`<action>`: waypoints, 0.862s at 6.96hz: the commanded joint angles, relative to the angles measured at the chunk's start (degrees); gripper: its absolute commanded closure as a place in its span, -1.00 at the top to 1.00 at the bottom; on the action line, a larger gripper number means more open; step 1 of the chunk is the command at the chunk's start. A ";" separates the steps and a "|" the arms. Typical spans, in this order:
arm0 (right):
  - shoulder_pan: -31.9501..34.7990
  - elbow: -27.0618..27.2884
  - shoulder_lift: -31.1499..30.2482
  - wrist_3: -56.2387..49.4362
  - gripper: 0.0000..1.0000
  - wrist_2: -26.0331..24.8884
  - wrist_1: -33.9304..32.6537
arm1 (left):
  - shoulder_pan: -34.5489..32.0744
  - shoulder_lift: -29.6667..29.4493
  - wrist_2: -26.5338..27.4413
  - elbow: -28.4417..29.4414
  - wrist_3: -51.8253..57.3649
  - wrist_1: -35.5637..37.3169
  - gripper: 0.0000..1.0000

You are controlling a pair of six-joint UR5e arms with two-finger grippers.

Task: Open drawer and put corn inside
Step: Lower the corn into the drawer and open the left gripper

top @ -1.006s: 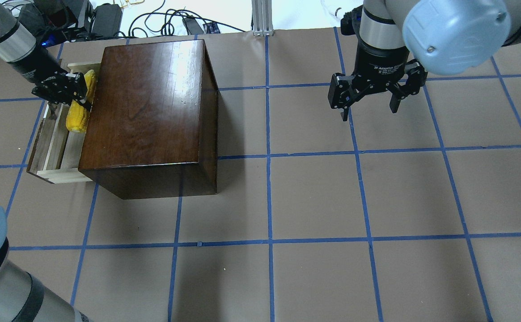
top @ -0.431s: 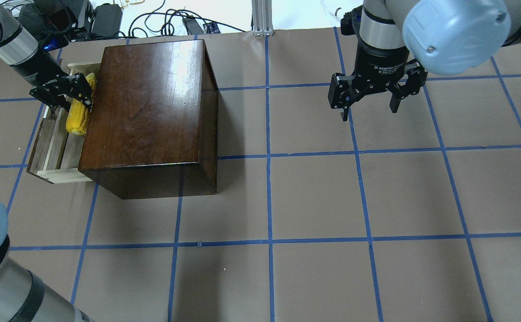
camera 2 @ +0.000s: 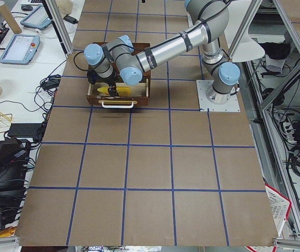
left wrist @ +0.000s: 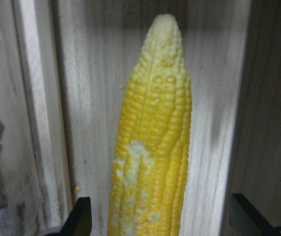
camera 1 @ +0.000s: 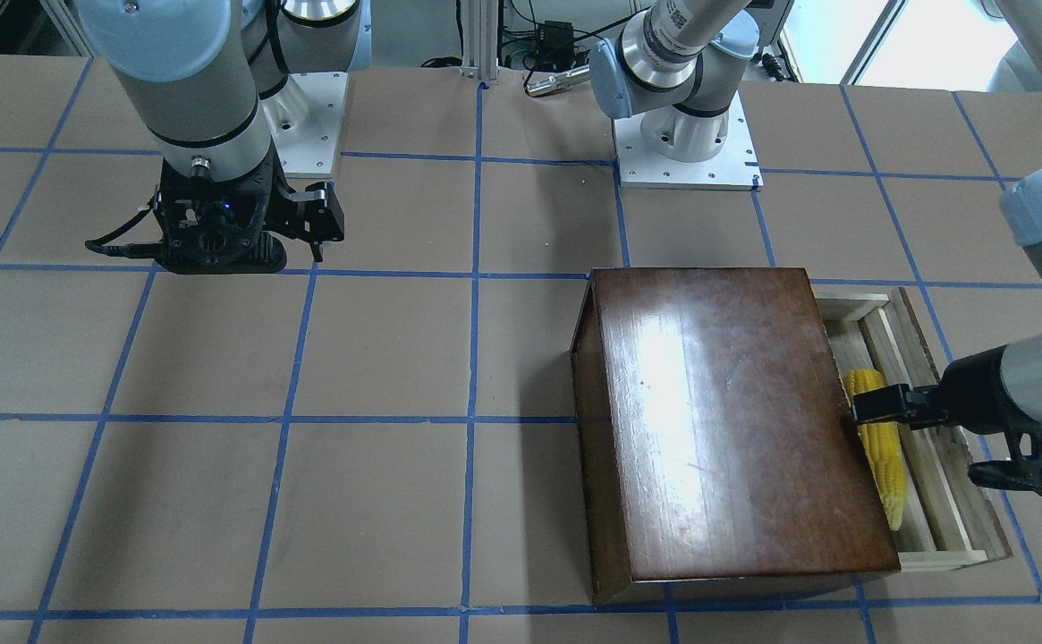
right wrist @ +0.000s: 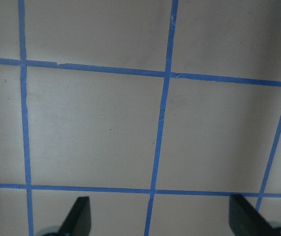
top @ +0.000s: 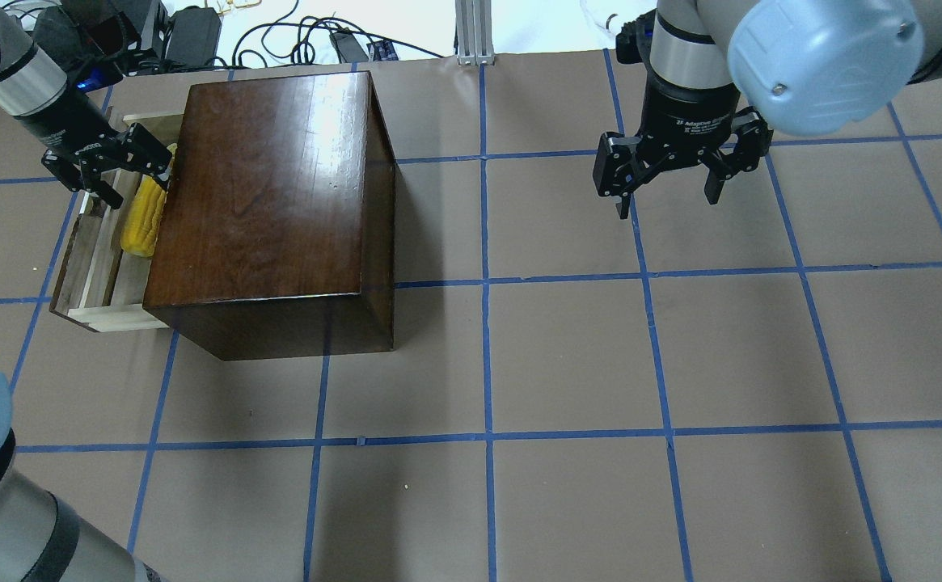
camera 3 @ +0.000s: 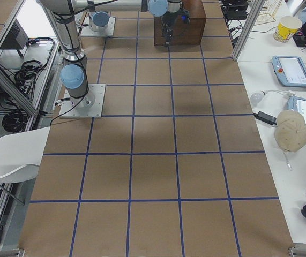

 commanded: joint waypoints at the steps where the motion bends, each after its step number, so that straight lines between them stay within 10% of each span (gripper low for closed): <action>1: 0.00 0.00 0.00 -0.02 1.00 0.00 0.00 | 0.02 1.83 0.18 0.80 -0.03 -1.32 1.00; 6: 0.00 0.00 0.00 -0.02 1.00 0.00 0.00 | -5.31 6.92 5.36 5.19 -2.05 -3.00 1.00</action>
